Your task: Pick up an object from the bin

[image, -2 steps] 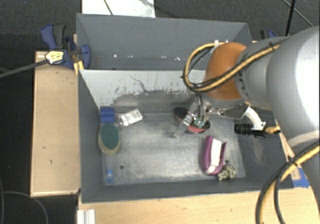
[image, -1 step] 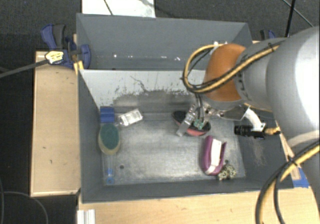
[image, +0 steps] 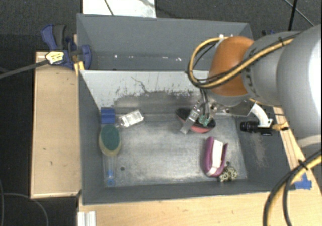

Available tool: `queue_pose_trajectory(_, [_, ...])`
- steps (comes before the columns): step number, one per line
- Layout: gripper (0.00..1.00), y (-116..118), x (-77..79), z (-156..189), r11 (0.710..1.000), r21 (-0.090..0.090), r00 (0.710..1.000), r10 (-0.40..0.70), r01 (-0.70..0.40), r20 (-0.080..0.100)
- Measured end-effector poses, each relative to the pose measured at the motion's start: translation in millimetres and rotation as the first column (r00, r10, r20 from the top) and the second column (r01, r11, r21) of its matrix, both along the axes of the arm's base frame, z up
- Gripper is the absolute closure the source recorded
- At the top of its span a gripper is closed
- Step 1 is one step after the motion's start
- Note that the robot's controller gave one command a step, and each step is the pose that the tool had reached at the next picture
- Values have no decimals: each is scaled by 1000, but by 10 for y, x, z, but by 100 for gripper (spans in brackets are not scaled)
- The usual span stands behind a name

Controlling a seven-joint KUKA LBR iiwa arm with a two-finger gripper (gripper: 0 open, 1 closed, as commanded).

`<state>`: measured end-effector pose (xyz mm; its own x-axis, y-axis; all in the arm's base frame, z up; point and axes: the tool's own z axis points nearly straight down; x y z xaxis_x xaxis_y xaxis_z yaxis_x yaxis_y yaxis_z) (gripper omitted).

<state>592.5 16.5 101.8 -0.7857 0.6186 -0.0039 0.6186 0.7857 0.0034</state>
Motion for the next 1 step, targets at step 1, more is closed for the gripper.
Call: queue_pose_trajectory(1, [100, -1, 14, 474, 1000, 0, 1000, 7, -7, 1])
